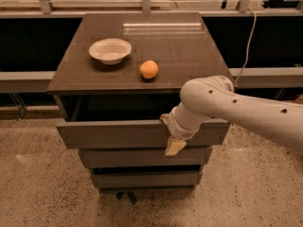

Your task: Open top drawer

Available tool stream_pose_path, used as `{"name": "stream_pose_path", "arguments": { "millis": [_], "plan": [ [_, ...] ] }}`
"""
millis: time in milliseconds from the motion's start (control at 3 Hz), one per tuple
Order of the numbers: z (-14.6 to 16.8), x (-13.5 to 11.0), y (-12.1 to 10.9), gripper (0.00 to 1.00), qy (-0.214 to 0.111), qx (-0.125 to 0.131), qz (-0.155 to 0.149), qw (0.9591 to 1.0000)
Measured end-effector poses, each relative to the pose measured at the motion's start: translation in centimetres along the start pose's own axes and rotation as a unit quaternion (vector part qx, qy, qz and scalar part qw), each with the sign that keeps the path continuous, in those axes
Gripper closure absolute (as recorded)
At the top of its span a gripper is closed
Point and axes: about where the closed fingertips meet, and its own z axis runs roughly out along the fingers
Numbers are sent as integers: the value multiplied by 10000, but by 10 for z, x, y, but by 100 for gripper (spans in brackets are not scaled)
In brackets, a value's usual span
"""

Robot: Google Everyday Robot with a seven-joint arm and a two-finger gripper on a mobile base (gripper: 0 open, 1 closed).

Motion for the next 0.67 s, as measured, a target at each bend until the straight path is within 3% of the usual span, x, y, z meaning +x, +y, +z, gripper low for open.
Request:
{"name": "stream_pose_path", "arguments": {
  "millis": [333, 667],
  "plan": [
    [-2, 6, -5, 42, 86, -73, -10, 9999],
    [-5, 5, -6, 39, 91, -79, -11, 9999]
  ]
}}
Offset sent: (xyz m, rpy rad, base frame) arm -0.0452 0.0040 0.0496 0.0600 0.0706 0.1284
